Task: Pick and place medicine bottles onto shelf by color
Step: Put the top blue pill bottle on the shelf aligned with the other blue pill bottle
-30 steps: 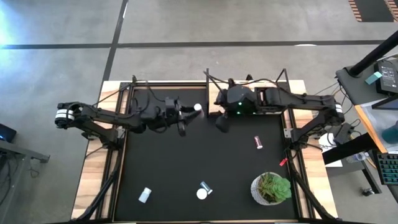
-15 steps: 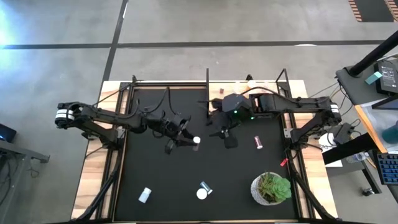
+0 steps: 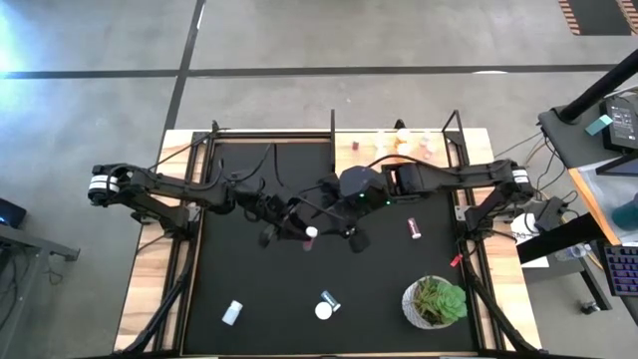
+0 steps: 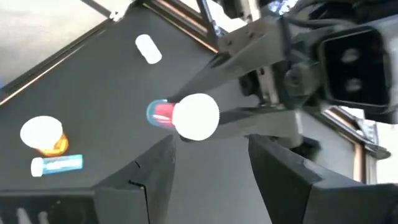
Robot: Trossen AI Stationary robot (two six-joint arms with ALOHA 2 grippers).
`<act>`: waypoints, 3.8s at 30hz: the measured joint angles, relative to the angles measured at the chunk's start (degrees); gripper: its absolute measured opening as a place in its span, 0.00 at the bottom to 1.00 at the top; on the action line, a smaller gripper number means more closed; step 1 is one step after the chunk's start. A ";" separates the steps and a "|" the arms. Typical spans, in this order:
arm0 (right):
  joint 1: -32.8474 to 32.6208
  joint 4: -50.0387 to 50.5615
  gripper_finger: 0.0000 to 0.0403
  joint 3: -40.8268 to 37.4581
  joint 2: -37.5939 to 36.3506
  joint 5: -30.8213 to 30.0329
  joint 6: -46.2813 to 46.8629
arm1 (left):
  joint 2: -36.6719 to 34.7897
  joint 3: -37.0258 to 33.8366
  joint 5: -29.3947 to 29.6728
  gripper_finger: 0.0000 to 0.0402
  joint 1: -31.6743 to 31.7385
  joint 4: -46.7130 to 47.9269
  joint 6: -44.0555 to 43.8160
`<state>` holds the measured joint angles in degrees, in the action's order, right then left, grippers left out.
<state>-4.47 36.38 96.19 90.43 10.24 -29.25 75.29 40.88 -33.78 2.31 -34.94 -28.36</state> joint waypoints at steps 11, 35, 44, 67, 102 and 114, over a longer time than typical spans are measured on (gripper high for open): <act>-0.28 -2.53 0.48 1.19 2.52 3.70 -0.38 | 0.00 0.00 -0.11 0.21 -0.11 -0.04 0.02; -0.24 -3.14 0.40 1.15 4.27 7.63 -0.80 | 0.09 0.17 -0.17 0.21 -0.11 0.02 0.05; -0.20 -3.04 0.28 1.15 4.27 7.78 0.85 | 0.09 0.28 -0.17 0.21 -0.11 0.11 0.07; 0.30 4.86 0.29 1.04 2.65 7.94 4.88 | 0.00 0.33 6.40 0.51 0.00 1.05 -7.30; 30.84 11.05 0.29 -14.33 3.11 -18.61 39.41 | -0.12 0.25 13.61 0.52 2.06 1.31 -7.29; 31.76 10.74 0.29 -13.87 7.96 -23.85 46.79 | -1.51 0.00 2.63 0.52 11.17 1.66 -7.34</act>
<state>27.29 47.12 82.32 98.39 -13.61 17.54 73.78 40.88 -31.15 13.48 -33.28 -35.70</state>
